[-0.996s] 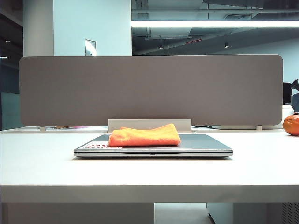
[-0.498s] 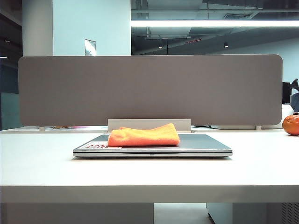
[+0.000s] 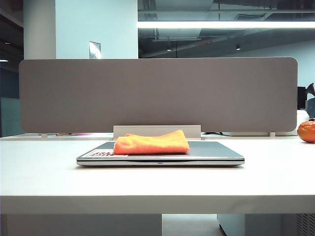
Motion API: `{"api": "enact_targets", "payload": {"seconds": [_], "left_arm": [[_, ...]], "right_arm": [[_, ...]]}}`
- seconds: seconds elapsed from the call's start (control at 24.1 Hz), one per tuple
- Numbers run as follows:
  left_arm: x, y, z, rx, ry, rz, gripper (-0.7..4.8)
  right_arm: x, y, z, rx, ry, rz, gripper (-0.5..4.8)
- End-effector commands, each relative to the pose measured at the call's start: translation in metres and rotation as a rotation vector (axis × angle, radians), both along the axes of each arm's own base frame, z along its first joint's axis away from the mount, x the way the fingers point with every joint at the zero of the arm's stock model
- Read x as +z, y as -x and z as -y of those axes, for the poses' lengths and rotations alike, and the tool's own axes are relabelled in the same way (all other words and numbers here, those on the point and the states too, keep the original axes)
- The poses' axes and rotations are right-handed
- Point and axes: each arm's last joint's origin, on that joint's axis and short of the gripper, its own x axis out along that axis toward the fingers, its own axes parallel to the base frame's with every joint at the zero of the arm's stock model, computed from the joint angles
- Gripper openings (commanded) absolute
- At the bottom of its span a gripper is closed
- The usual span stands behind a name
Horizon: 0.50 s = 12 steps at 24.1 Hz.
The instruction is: Pick up the orange rag and put it over the laptop.
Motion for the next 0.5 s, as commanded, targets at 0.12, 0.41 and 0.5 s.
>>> {"api": "enact_targets", "payload": {"seconds": [0.12, 0.41, 0.5], "left_arm": [[-0.001, 0.000, 0.000, -0.004, -0.003, -0.010, -0.06], [-0.001, 0.000, 0.000, -0.004, -0.003, -0.010, -0.06], [-0.001, 0.000, 0.000, -0.004, -0.003, -0.010, -0.06]], "right_arm": [[-0.010, -0.027, 0.000, -0.071, 0.015, 0.181, -0.05], [-0.061, -0.059, 0.002, -0.227, 0.046, 0.131, -0.05], [-0.072, -0.064, 0.003, -0.260, 0.051, 0.133, -0.05]]}}
